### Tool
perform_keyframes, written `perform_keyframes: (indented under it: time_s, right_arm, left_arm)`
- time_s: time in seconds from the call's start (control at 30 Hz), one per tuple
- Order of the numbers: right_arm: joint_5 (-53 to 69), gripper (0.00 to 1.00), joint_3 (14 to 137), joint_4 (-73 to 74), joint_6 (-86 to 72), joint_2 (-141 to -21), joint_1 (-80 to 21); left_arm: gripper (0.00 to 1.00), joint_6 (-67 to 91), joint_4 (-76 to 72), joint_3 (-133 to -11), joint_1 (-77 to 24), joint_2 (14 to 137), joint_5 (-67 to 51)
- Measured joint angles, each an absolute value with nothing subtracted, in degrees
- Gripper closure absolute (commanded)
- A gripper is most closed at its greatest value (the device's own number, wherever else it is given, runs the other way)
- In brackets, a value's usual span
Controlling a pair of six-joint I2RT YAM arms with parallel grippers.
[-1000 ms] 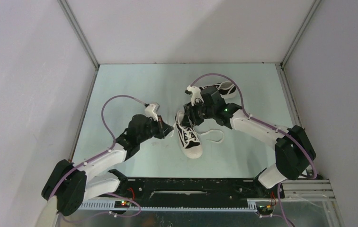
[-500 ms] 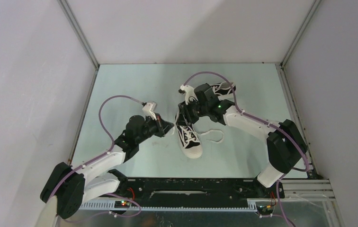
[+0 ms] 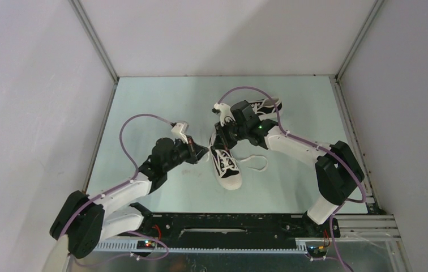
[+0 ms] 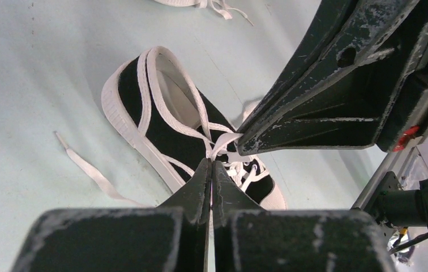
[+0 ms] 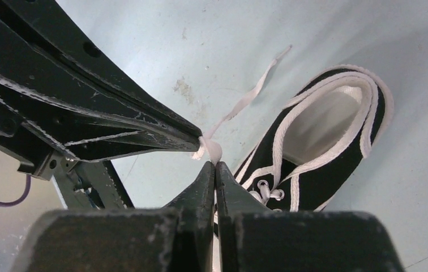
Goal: Tie the shoes
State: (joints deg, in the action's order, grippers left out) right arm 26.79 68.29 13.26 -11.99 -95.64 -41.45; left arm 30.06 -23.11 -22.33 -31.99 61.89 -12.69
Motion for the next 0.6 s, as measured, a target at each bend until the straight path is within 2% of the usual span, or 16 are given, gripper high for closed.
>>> perform_keyframes:
  time_s: [0.07,0.1,0.13,0.17,0.23,0.5,0.6]
  right_arm:
    - [26.72,1.0,68.29,13.32,-12.03,-95.64,-41.45]
    - [26.57,1.0,68.29,13.34,-12.12,-95.64,-41.45]
    - [26.35,1.0,68.29,13.45,-12.25,-95.64,-41.45]
    - [25.93,1.0,68.29,13.65,-12.53,-95.64,-41.45]
    - [25.23,1.0,68.29,14.02,-13.1,-95.64,-41.45]
    - [23.46,1.0,68.31,14.98,-16.67,-95.66,-41.04]
    - [23.51,1.0,68.29,15.0,-17.96,-95.66,-40.75]
  left_arm:
    - [0.84,30.06,-23.7,-22.33,-31.99,62.63,-12.69]
    - [0.73,30.13,-23.99,-22.33,-31.99,63.09,-12.67]
    - [0.67,30.11,-24.27,-22.33,-31.99,63.46,-12.64]
    - [0.55,30.24,-24.73,-22.24,-32.01,63.81,-12.6]
    - [0.42,30.63,-25.74,-21.54,-32.34,63.9,-11.94]
    - [0.19,29.23,-26.09,-20.1,-39.13,62.96,-3.01]
    - [0.16,28.99,-26.98,-20.1,-41.3,63.37,-0.03]
